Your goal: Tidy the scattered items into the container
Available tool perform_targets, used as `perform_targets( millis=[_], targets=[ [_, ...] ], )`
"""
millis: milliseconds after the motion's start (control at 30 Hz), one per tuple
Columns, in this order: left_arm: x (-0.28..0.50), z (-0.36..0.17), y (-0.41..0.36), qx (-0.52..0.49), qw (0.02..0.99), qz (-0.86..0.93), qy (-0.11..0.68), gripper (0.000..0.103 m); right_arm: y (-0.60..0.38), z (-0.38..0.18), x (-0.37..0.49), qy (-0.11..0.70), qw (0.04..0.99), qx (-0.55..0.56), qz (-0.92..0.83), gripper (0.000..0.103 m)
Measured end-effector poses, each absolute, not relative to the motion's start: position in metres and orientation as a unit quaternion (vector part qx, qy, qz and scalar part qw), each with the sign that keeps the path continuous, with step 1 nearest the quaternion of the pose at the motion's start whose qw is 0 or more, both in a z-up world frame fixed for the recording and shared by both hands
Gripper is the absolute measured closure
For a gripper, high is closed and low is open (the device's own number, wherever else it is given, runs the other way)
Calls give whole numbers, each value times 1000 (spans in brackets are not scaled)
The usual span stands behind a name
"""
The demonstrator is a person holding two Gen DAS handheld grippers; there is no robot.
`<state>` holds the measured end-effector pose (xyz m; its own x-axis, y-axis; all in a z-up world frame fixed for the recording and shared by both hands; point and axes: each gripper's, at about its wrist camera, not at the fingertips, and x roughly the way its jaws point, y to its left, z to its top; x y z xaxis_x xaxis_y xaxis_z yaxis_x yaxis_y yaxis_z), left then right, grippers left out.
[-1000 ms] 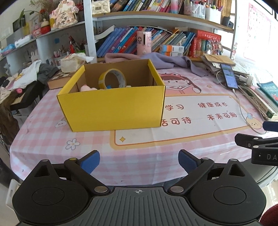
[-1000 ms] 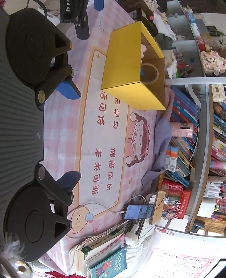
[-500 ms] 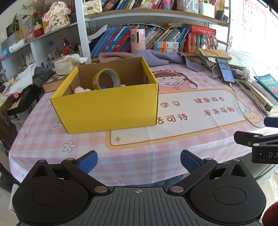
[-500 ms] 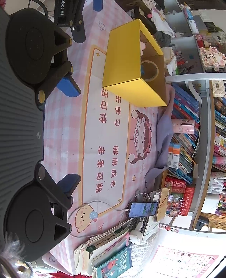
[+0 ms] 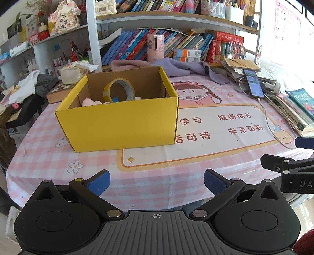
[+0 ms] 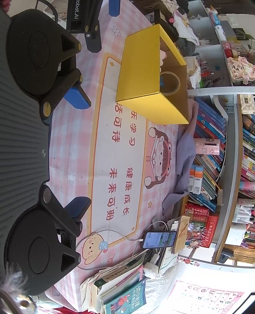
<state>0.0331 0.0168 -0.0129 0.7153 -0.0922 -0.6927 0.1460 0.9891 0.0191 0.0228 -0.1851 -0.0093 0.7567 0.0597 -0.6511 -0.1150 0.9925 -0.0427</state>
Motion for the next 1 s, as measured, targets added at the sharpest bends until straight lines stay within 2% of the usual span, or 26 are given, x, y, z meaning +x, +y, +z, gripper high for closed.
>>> perform_targets(
  millis=[1000],
  targets=[
    [39, -17, 17, 24, 921, -79, 381, 0, -178, -13, 29, 349, 935, -44, 50, 6]
  ],
)
